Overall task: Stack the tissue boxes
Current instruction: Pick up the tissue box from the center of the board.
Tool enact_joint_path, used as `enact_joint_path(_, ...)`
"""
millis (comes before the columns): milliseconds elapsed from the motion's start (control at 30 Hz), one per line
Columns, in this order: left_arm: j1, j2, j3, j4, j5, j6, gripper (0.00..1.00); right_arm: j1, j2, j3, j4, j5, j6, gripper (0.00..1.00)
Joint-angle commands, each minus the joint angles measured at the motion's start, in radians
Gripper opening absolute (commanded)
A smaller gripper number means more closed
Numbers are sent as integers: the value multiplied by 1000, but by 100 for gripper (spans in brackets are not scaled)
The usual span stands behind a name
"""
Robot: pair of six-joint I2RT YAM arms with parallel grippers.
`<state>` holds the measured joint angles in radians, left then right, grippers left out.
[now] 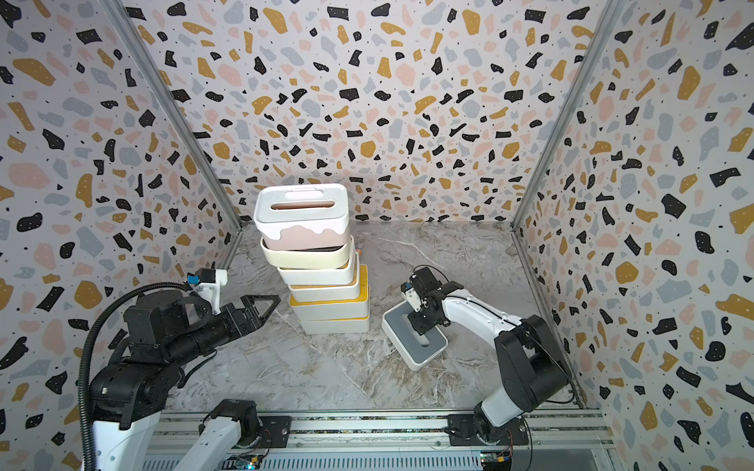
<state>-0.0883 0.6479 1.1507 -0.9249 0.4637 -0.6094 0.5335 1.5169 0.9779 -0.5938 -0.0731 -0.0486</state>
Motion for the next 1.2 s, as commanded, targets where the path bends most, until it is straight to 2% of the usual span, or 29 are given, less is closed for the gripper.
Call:
enact_joint_path(0, -5, 7, 59, -17, -23, 35, 100, -11, -80, 15, 4, -46, 29, 28)
enact_joint_path(233, -5, 25, 198, -88, -78, 78, 100, -18, -205, 187, -86, -42, 67, 24)
enact_joint_path(433, -5, 79, 338, -97, -91, 118, 100, -18, -240, 483, -205, -59, 66, 24)
enact_joint_path(733, -5, 229, 596, -92, -59, 159, 100, -18, -99, 1090, -386, -52, 42, 23)
enact_joint_path(933, -5, 322, 704, -42, -25, 141, 100, -9, 64, 1452, -406, -180, 62, 22)
enact_joint_path(1000, -5, 361, 748, -33, -6, 133, 100, -7, 93, 1507, -375, -193, 74, 22)
enact_joint_path(1167, -5, 426, 821, -5, 9, 112, 99, 9, 103, 1505, -210, -273, 132, 21)
